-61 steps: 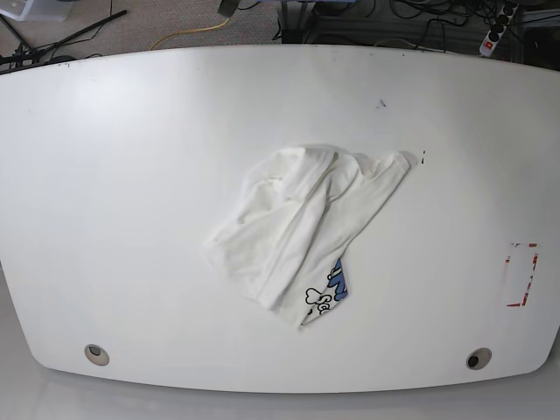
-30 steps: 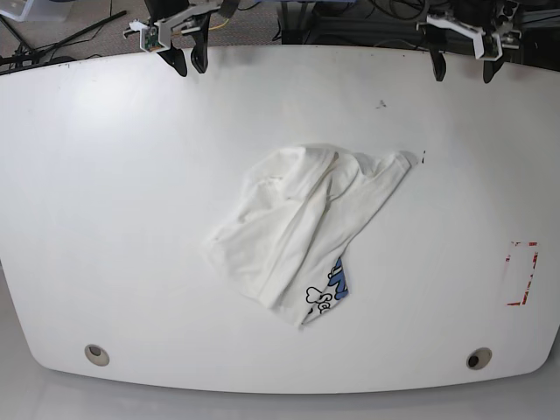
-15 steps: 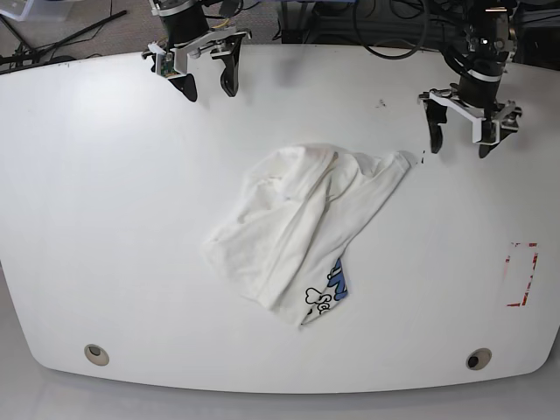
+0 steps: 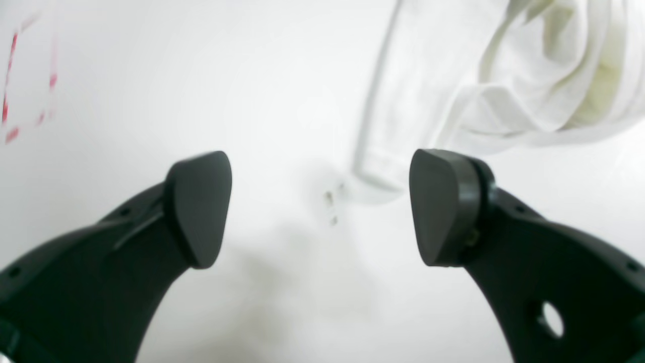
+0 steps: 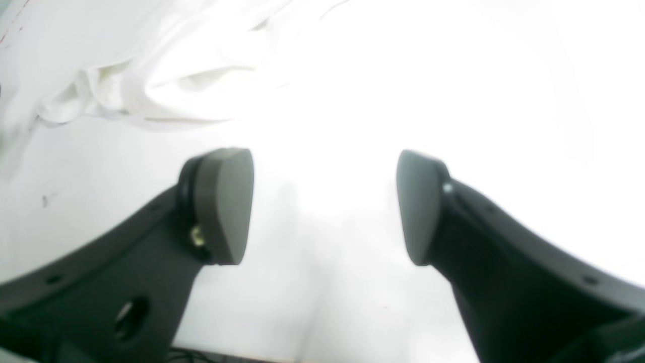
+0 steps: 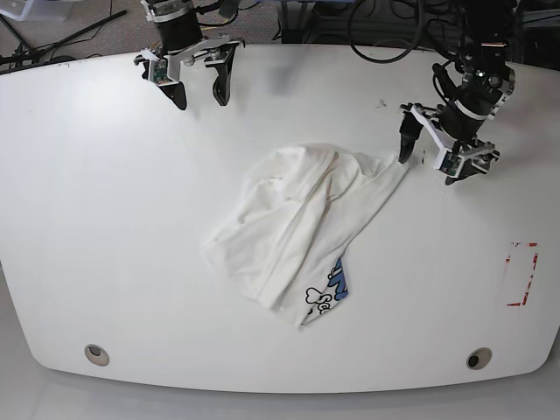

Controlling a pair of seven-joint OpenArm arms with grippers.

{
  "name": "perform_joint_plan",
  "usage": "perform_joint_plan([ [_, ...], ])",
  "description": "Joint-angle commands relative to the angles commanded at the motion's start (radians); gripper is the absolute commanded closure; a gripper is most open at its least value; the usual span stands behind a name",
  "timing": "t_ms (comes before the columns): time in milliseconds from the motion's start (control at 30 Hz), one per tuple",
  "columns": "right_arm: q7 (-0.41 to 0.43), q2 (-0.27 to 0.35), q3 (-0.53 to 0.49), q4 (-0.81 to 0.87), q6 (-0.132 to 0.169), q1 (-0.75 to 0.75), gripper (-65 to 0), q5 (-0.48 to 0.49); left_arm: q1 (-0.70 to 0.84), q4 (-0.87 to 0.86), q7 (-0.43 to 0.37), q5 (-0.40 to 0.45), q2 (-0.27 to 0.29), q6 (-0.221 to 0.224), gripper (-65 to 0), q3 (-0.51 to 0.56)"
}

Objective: Fold the T-shirt properly
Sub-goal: 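Lower both grippers toward the crumpled shirt and grasp its edges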

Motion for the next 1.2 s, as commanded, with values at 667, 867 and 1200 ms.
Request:
perform_joint_plan([
  [667,0.0,0.0,0.0,-0.002,0.0,0.014,-43.0,-0.002,-0.117,-0.207,0.002,0.009,0.003,0.002,-51.2,0.107],
  [867,-0.006,0.0,0.005,-0.005,0.0,0.048,-43.0,-0.008,-0.157,-0.272,0.002,0.009,0.032,0.003,-42.2,0.101],
  [1200,-0.269,0.002,0.0,-0.005,0.011,0.23,-43.1,0.0,-0.176,-0.31,0.002,0.009,0.043,0.003,-2.5,0.098],
])
